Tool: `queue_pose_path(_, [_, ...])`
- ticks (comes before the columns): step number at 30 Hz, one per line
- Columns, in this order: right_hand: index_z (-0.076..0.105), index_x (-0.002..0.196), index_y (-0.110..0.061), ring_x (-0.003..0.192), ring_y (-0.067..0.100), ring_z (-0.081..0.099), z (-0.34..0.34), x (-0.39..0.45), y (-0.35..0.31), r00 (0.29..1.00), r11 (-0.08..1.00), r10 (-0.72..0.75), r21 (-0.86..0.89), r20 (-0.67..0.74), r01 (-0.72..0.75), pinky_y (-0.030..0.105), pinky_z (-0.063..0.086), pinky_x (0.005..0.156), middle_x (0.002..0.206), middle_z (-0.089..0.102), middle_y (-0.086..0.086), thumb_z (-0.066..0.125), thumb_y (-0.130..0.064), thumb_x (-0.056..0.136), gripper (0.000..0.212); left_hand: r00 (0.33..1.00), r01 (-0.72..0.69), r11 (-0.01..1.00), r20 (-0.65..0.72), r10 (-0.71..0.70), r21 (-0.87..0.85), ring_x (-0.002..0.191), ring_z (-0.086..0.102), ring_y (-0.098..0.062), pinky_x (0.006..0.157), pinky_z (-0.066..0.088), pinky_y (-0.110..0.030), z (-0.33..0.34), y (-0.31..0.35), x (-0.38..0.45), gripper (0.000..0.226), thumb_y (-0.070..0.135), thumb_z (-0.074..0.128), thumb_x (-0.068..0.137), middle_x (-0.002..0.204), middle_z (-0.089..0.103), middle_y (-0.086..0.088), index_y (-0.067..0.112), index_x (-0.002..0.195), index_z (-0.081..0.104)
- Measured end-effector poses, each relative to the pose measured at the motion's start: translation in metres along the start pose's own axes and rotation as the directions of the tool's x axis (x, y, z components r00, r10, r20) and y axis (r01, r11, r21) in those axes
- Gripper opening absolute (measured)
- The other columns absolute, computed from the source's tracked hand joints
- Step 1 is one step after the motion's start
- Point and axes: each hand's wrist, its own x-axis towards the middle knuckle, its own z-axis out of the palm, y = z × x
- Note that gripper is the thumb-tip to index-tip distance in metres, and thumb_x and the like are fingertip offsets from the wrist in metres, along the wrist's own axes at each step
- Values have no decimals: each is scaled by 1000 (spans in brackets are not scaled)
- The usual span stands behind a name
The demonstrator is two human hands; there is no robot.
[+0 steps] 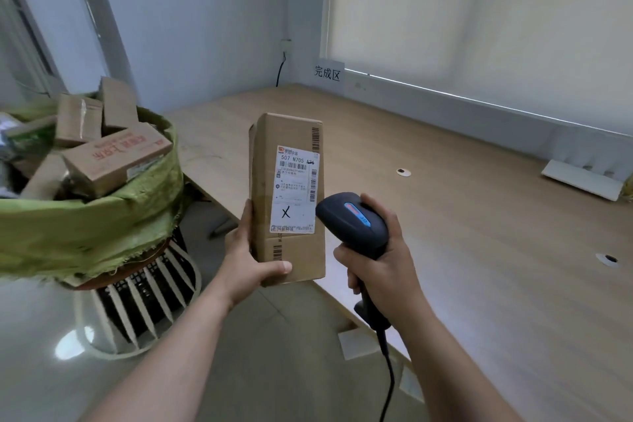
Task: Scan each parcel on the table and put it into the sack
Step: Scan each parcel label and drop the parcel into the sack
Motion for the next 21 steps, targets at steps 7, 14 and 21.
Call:
queue_pose_path(7, [53, 117, -48, 44, 25, 44, 52, 42, 10, 994, 990, 57, 123, 96, -69, 31, 41, 42, 75, 59, 12, 61, 15, 83, 71, 994, 35, 999, -102, -35, -1, 131, 38, -24, 100, 46, -48, -42, -20, 18, 127, 38, 85, 42, 136, 31, 1, 74, 132, 3])
queue_pose_path(14, [47, 129, -31, 38, 24, 44, 86, 100, 19, 981, 915, 94, 373, 169, -152, 26, 38, 39, 71, 54, 22, 65, -4, 67, 71, 986, 50, 996, -163, -37, 74, 119, 33, -13, 82, 38, -14, -70, -31, 59, 123, 13, 82, 70, 125, 21, 8, 50, 147, -6])
queue_pose_path(21, [47, 129, -33, 38, 26, 45, 91, 158, 37, 979, 915, 106, 369, 172, -164, 28, 41, 39, 68, 57, 17, 67, 2, 72, 70, 987, 51, 991, -159, -31, 122, 116, 28, -7, 97, 27, -22, -74, -25, 117, 121, 11, 82, 70, 127, 21, 6, 47, 148, -3])
